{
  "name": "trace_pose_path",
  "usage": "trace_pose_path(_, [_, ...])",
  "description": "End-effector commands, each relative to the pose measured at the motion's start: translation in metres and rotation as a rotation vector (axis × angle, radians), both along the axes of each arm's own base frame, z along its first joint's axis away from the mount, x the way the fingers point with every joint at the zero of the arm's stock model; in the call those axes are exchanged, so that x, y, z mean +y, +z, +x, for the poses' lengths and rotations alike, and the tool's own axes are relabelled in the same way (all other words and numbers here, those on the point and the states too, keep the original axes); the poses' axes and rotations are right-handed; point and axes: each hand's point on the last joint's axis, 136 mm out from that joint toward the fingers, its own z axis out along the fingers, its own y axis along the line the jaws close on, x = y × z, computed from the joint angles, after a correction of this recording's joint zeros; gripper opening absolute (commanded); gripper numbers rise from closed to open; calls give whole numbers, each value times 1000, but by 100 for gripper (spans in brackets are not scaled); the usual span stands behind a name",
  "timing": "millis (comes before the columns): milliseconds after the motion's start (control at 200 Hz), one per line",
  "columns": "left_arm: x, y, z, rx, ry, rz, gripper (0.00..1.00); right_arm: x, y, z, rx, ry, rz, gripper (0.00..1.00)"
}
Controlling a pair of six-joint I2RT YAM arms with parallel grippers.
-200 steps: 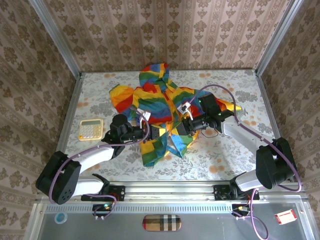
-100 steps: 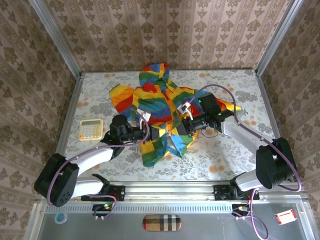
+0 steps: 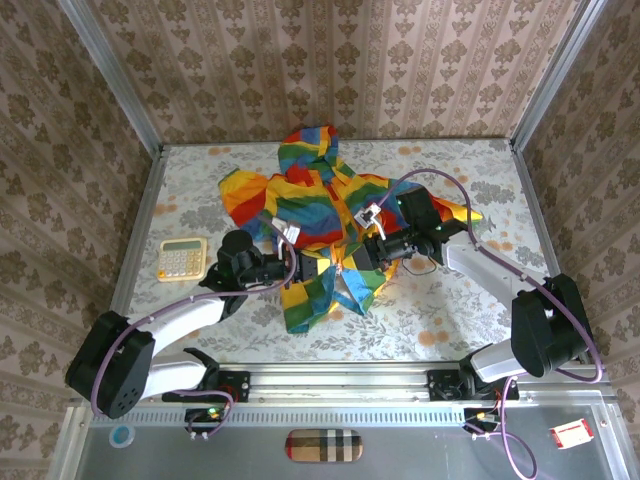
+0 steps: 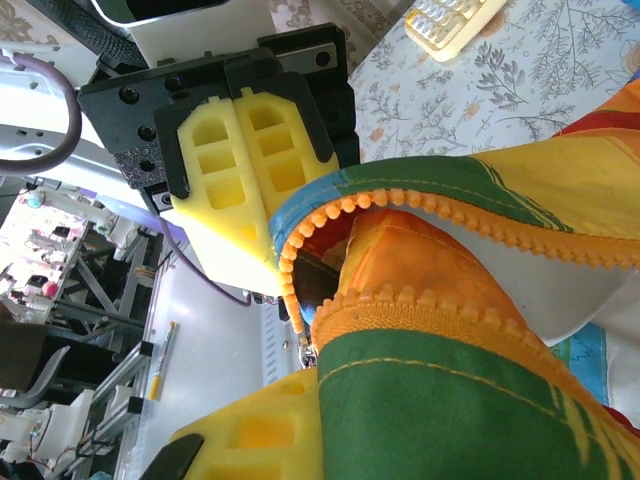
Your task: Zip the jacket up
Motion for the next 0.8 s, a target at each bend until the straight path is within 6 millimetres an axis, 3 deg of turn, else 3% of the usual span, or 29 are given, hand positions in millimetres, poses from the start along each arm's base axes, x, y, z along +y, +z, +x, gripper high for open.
trace_pose_path(0, [1,-4,-1,-10,-1,6,0,5,15,-2,-1,30,34,0])
trace_pose_path(795, [0,0,7,-10,22,-8,0,7,18,0,6,42,49,0])
